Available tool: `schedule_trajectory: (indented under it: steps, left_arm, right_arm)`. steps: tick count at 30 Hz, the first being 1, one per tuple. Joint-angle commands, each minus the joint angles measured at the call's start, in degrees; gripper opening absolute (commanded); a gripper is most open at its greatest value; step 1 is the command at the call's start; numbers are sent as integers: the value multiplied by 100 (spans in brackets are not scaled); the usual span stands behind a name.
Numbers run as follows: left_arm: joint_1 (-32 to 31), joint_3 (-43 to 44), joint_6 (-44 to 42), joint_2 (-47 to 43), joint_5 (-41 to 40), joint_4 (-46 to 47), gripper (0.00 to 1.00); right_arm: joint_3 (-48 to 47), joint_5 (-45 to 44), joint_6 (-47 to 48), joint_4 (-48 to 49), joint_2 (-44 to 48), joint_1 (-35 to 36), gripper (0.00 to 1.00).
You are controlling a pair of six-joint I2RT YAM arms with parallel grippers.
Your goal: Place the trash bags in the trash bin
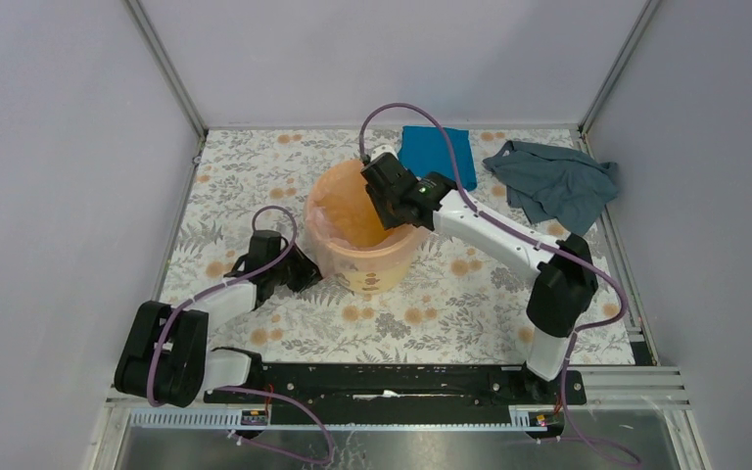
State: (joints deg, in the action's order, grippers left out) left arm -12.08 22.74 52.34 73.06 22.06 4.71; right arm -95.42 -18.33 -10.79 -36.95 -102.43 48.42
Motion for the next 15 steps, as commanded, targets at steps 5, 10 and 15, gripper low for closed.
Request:
schedule_trajectory:
  steps: [5, 10, 15]
  left_arm:
    - [-14, -86, -67, -119, -105, 111, 0]
    - [-14, -125, -52, -82, -44, 181, 0]
    - [-14, -173, -13, -176, -32, 198, 0]
  right_arm:
    - [-262, -823, -468, -987, -486, 51, 43]
    - [-469, 651, -438, -101, -362, 47, 62]
    - [-1137, -47, -83, 691, -1095, 40, 81]
